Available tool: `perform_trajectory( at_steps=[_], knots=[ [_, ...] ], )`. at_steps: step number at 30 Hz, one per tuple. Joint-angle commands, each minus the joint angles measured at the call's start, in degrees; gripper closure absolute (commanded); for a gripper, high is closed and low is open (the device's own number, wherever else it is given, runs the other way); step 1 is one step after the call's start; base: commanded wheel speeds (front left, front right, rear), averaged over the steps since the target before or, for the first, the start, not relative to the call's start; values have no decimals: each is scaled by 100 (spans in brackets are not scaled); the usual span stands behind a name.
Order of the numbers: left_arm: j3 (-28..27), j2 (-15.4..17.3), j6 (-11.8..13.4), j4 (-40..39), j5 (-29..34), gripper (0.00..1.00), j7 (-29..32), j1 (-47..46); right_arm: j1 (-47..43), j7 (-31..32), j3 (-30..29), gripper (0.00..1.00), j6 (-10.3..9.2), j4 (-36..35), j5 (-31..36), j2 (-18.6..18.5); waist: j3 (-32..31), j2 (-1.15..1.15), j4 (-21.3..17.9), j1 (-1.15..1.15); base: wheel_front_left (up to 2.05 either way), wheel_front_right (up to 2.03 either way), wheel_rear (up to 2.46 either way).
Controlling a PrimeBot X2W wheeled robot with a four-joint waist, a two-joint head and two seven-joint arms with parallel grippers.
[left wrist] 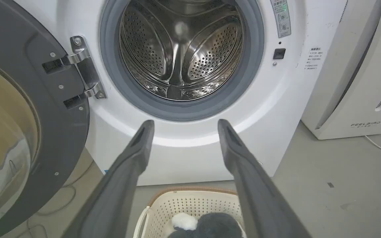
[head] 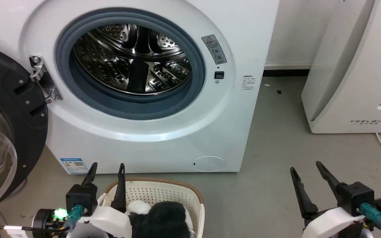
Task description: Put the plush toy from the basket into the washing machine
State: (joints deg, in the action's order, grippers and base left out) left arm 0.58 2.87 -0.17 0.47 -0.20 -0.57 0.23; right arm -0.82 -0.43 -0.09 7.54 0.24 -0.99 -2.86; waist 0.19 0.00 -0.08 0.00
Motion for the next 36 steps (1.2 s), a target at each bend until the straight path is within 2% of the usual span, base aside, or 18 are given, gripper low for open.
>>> perform_trajectory(
  at_steps=[1,13,20,36],
  knots=[
    [26,0,19,41,-70,0,-70,9,-23,-90,-33,0,0,-33,-38,0,20,0,-8,0,0,0,0],
    [130,0,13,282,-170,0,-214,-71,-14,-233,-66,0,-1,-115,-137,0,177,0,-63,0,0,0,0],
    [205,6,7,694,-244,0,-322,-245,17,-340,-28,0,-1,-136,-142,0,384,0,-127,0,0,0,0],
    [312,124,-60,1479,-333,0,-514,-770,164,-531,-15,0,-2,-299,-136,-1,1057,0,-263,0,0,0,0]
  ],
)
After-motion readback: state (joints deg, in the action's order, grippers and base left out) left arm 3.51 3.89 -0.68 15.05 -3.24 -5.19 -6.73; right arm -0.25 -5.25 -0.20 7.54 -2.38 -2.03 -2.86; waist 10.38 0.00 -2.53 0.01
